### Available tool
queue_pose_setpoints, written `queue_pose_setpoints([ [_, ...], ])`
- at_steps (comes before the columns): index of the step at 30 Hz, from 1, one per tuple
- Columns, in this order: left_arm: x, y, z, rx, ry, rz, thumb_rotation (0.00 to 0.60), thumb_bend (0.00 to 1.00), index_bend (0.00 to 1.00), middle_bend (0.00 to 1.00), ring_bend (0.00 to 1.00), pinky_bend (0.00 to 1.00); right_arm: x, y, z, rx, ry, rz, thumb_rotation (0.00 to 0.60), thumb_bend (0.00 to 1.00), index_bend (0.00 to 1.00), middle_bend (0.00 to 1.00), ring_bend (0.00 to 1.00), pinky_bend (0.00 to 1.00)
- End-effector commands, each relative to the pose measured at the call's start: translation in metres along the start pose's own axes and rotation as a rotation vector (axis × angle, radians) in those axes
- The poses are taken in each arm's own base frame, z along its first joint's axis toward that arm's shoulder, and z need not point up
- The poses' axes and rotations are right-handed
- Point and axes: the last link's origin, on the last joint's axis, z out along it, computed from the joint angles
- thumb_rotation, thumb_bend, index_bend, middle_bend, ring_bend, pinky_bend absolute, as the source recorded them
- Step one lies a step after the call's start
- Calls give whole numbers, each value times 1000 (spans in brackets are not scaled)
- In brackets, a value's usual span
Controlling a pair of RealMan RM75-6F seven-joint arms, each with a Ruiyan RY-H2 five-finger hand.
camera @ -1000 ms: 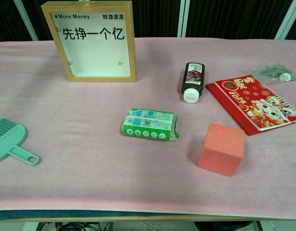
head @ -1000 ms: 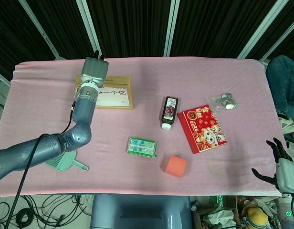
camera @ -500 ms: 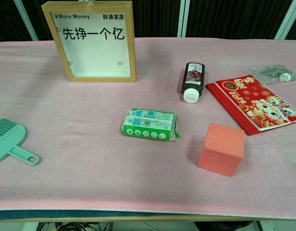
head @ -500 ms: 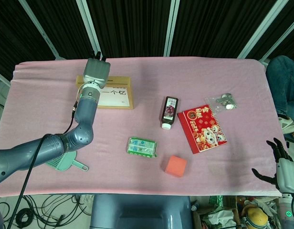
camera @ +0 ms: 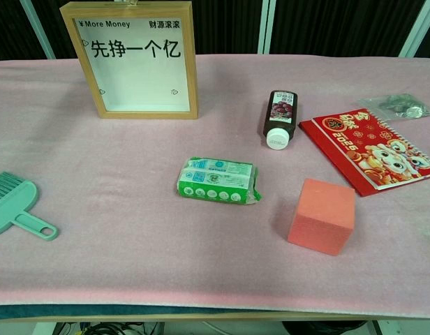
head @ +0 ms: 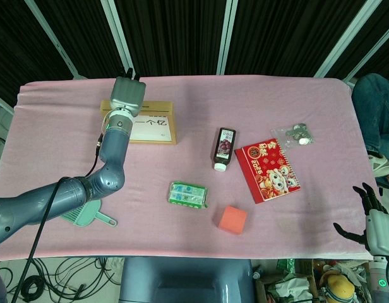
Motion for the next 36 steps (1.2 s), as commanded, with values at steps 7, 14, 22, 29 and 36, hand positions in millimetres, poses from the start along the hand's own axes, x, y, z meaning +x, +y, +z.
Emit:
queue_pose_setpoints([
  [7, -2, 2, 0, -3, -5, 3, 600, 455, 642, 153, 0, 0, 0, 0, 0, -2, -1, 1, 600, 91, 149, 24, 142, 212],
  [14, 0, 2, -1, -9, -8, 1, 600, 454, 388, 135, 0, 0, 0, 0, 0, -1, -2, 3, 600, 90, 149, 24, 142, 212],
  [22, 3, -2, -3, -8, -7, 2, 600, 453, 306, 133, 0, 0, 0, 0, 0, -2, -5, 5, 600, 92, 150, 24, 142, 212],
  [29, 24, -3, -15, -38, 52, -54, 600, 454, 270, 133, 0, 0, -1, 0, 1, -7, -3, 4, 600, 91, 150, 24, 142, 212],
  [36, 51, -26, -52, -49, 174, -135, 600, 421, 172, 114, 0, 0, 0, 2, 3, -12, 6, -5, 600, 92, 150, 24, 142, 212],
])
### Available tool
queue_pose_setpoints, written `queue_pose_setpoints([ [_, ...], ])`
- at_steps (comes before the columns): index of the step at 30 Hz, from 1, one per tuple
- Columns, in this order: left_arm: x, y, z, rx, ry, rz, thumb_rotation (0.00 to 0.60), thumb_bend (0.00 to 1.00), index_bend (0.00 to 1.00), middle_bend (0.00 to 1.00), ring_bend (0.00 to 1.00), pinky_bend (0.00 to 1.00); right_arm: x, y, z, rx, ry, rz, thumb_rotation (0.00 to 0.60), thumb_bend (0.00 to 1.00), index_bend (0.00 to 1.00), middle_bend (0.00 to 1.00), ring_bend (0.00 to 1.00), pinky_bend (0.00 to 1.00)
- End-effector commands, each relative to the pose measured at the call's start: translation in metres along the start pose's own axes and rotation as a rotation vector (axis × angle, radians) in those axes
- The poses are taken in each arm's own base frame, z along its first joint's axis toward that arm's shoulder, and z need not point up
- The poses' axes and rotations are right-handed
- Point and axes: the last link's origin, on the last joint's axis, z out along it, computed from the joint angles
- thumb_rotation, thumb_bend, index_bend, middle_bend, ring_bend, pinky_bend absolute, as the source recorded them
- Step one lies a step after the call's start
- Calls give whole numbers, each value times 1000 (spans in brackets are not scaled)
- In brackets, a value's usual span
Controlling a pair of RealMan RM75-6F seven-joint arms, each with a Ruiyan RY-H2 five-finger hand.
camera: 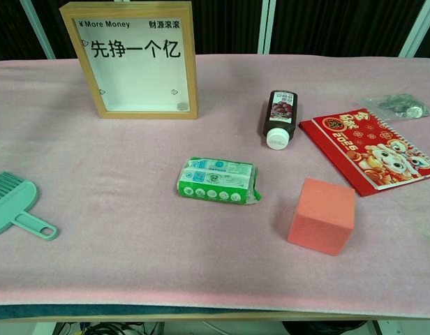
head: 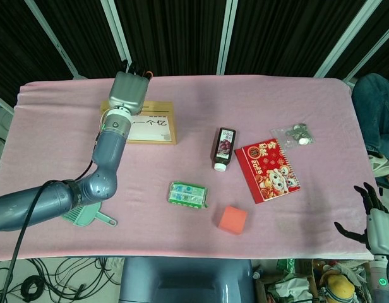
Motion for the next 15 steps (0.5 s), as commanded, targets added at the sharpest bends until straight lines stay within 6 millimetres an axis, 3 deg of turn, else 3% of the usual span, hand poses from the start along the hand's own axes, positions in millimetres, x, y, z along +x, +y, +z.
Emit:
queue_pose_setpoints([
  [1, 20, -22, -29, 16, 96, -53, 600, 403, 167, 106, 0, 0, 1, 0, 1, 0, 4, -5, 600, 91, 150, 24, 142, 212],
  [7, 4, -65, -99, 22, 88, -98, 600, 302, 130, 45, 0, 0, 2, 1, 2, 8, 17, -27, 600, 91, 150, 24, 142, 212],
  [15, -58, -122, -190, 42, 91, -238, 600, 283, 115, 33, 0, 0, 9, -3, 7, 93, 79, -103, 600, 89, 150, 24, 141, 212],
])
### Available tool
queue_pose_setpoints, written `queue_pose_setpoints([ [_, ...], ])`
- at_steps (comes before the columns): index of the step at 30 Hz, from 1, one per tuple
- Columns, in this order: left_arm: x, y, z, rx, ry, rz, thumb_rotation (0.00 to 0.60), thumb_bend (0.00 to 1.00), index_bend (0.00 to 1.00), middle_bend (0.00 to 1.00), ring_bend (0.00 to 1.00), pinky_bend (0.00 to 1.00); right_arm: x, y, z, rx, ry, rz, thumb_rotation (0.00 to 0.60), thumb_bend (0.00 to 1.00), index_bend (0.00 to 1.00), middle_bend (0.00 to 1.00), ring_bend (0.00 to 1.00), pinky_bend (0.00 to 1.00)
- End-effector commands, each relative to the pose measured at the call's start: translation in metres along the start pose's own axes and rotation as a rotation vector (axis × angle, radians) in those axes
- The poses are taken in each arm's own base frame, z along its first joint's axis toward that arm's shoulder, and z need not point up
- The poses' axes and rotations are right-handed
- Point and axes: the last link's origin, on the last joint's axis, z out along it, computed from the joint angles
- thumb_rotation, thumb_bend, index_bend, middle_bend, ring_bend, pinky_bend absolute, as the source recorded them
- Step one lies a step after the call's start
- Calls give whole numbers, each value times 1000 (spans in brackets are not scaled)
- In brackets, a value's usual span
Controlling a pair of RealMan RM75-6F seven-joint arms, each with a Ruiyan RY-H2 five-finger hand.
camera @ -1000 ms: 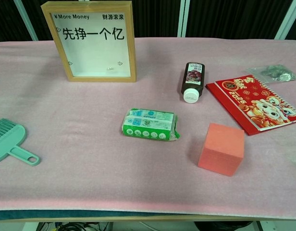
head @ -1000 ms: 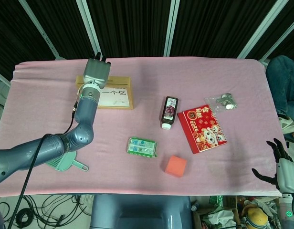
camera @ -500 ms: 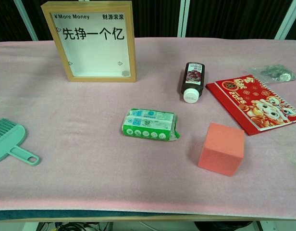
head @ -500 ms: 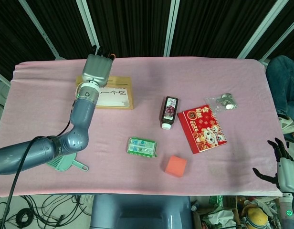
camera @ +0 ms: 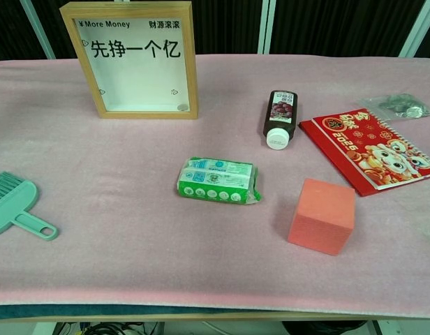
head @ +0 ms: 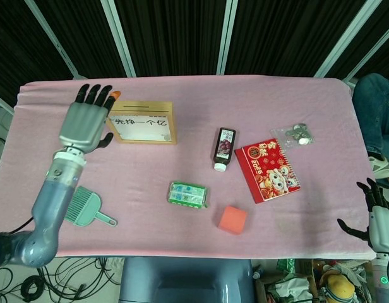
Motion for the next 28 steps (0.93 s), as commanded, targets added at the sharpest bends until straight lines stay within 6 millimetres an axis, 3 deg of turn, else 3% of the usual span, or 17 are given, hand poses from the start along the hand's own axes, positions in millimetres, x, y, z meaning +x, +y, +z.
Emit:
queue_pose_setpoints([
  [1, -31, -60, -77, 63, 24, -130, 600, 282, 115, 33, 0, 0, 3, -2, 3, 52, 31, -45, 600, 87, 150, 24, 140, 212],
  [6, -59, -90, -113, 72, 49, -202, 600, 281, 115, 26, 0, 0, 4, -4, 2, 113, 48, -77, 600, 82, 150, 24, 139, 212],
  [15, -107, -128, -157, 127, 15, -256, 600, 280, 115, 24, 0, 0, 4, -6, -2, 154, 56, -102, 600, 83, 150, 24, 138, 212],
  [22, -132, -147, -169, 143, -9, -306, 600, 281, 115, 22, 0, 0, 5, -9, -5, 169, 68, -116, 600, 83, 150, 24, 139, 211],
  [28, -136, -151, -171, 121, -22, -287, 600, 280, 115, 22, 0, 0, 4, -9, -5, 166, 70, -118, 600, 82, 150, 24, 139, 212],
])
